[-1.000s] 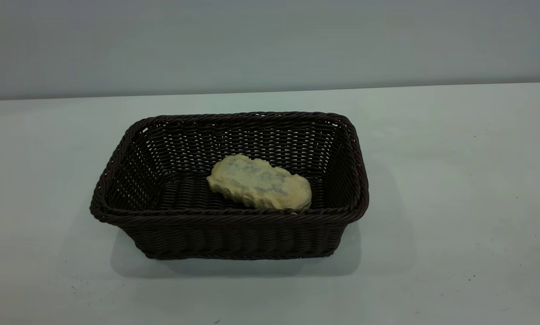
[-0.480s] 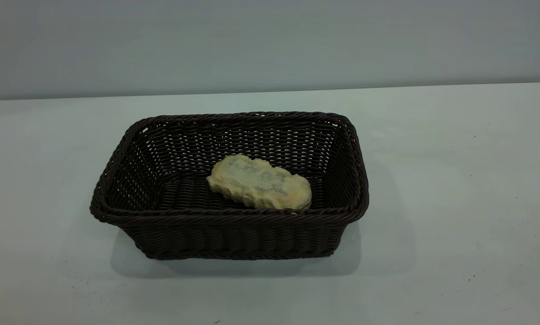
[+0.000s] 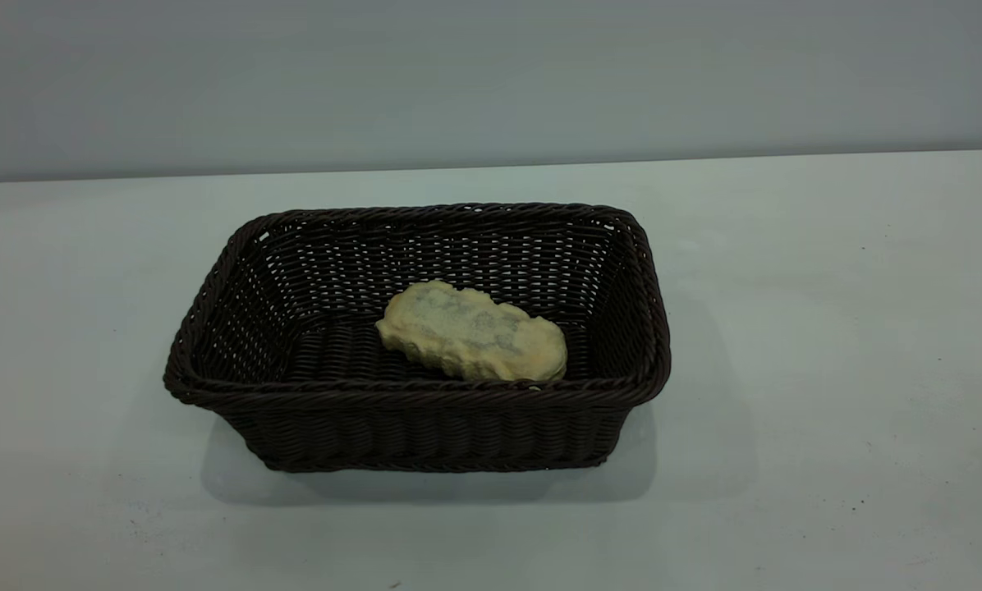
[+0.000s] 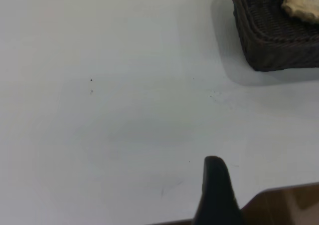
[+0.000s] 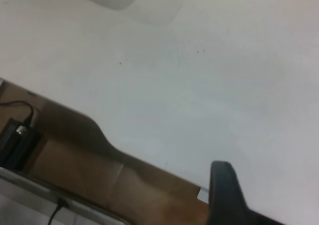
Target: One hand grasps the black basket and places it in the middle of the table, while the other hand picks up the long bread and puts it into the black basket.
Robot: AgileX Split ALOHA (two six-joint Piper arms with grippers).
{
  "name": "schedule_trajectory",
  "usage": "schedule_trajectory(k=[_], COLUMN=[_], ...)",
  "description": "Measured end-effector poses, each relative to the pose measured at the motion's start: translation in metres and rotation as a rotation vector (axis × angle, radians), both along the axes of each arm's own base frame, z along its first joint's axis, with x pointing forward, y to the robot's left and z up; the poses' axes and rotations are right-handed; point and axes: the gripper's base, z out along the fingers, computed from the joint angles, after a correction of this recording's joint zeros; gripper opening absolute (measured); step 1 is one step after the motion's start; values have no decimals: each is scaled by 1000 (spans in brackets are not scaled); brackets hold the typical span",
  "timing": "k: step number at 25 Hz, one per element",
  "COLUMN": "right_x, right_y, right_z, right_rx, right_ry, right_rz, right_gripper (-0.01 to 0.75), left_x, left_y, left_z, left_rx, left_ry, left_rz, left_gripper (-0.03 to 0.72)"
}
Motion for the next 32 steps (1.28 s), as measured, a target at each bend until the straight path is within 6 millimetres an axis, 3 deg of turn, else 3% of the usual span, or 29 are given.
schedule_trajectory(k=[5, 13, 32], right_x=[-4, -27, -28], right_y=[-2, -11, -11], right_z=[1, 5, 4], right_rx=[11, 46, 48], right_ry=[-31, -196, -198], right_rz=[-29, -258, -327], right_gripper=[423, 423, 423], left_x=[0, -1, -1], left_y=[0, -1, -1], left_z=[0, 0, 0], left_rx=[0, 0, 0], left_ry=[0, -2, -3], left_rz=[2, 89, 92], left_gripper=[581, 581, 581])
